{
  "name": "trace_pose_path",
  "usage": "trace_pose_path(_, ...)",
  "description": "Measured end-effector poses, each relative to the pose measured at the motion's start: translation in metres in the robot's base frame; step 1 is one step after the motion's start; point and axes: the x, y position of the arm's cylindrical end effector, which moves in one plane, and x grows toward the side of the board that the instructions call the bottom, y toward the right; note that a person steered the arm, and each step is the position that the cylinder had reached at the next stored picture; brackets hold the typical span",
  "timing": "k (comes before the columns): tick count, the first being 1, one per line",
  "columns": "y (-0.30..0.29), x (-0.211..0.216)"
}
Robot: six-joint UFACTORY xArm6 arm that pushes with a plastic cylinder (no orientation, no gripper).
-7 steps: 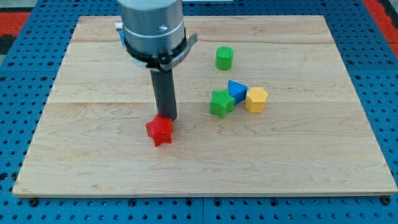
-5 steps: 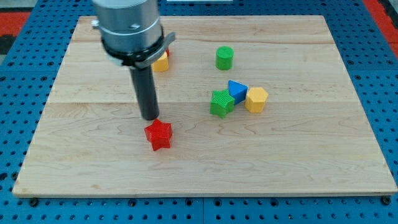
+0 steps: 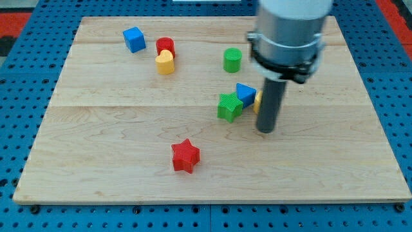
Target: Push the green star closer to the red star
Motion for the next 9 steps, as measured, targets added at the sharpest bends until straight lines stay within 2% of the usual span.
trace_pose_path(1, -0.024, -0.036)
trace_pose_path(2, -0.062, -0.037)
trace_pose_path(4, -0.128, -0.081)
trace_pose_path(6, -0.208, -0.065)
trace_pose_path(7, -0.249, -0.097)
trace_pose_path(8, -0.243, -0.070)
trace_pose_path(9, -0.206, -0.034)
